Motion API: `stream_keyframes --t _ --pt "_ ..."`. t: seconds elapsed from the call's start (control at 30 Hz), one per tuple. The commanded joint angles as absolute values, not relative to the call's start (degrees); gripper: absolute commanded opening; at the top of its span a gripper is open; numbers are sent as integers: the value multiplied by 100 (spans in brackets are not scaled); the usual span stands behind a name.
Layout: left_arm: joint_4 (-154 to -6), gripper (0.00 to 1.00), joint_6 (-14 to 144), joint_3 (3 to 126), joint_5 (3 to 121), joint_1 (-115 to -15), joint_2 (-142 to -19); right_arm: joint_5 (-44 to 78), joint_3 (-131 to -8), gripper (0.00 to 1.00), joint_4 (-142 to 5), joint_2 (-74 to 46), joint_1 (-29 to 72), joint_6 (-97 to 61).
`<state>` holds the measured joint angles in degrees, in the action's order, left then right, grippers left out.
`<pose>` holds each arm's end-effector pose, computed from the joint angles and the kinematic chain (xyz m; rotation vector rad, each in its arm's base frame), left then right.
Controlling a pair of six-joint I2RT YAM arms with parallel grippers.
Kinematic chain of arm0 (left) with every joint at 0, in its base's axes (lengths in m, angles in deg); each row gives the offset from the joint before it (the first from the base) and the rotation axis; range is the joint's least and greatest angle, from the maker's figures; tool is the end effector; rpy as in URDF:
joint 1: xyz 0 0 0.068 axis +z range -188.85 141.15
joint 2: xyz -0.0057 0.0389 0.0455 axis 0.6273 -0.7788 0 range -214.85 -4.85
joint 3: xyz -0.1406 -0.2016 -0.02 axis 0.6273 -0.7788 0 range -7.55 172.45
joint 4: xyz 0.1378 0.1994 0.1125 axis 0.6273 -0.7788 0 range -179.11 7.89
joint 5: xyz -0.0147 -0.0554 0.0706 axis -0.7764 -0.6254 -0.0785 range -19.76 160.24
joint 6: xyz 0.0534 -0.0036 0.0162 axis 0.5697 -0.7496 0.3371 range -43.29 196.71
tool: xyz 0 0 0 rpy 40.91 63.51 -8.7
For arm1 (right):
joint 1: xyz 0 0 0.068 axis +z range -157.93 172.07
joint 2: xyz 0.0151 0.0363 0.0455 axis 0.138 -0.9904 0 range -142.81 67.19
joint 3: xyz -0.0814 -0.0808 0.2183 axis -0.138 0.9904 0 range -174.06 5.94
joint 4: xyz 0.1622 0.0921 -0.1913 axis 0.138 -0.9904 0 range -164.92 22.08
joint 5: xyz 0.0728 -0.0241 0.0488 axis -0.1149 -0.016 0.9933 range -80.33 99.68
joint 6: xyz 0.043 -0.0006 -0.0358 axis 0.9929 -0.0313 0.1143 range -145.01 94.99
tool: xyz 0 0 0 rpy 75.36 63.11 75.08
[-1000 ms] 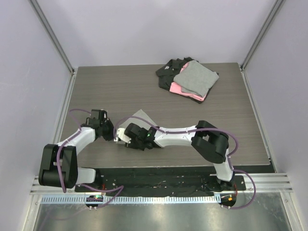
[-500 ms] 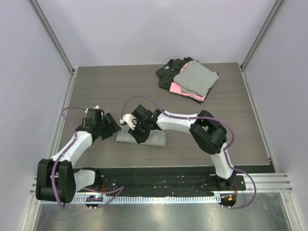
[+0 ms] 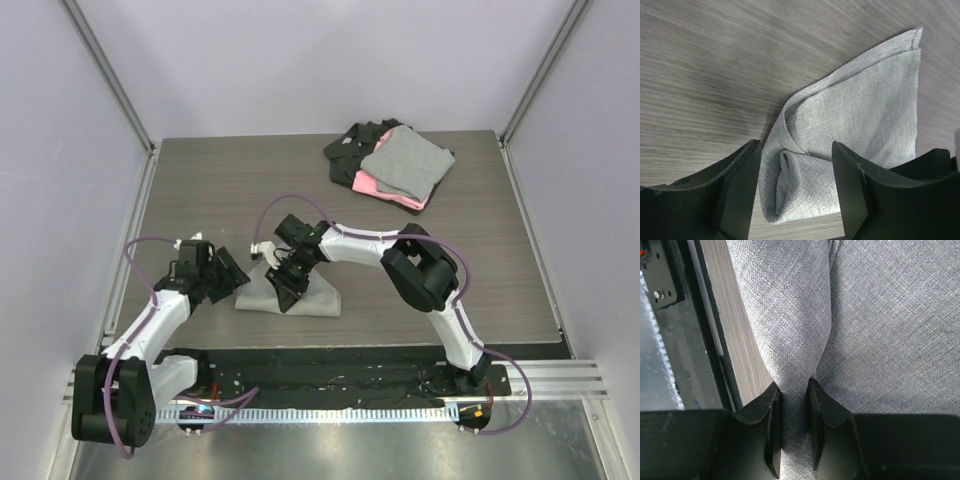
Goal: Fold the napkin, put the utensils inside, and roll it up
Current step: Roll the napkin with the utensil
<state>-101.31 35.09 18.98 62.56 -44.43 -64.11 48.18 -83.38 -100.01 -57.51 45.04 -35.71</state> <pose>0.2104 -0.0257 0.1434 -0.7293 2.4318 -0.5067 0.2423 0.3611 0.1154 -1.6487 2.2847 1.1174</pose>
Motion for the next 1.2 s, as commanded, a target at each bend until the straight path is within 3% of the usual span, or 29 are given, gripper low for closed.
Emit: stream_keyframes --t 0.0,0.3,0.53,0.67,0.87,1.17 --pt "-10180 61 3453 1821 6171 -4430 -6444 4712 -8336 28 -10641 -6253 4498 -3468" --pt "-10162 42 3303 1593 6031 -4430 -6453 4703 -8494 28 -10668 -6482 4384 -3362" --pt "-10013 13 3277 1531 6013 -4430 -6628 4721 -8573 28 -10641 -6543 4296 -3345" --pt "-10057 0 3338 1601 6075 -4430 -6839 4475 -8626 34 -10615 -6324 4278 -3301" --pt "-10144 0 3435 1724 6013 -4430 -6989 3624 -8662 55 -10405 -5578 4287 -3204" --pt "-10144 0 3426 1776 6039 -4439 -7155 1261 -7001 68 -8516 -3750 5085 -3641"
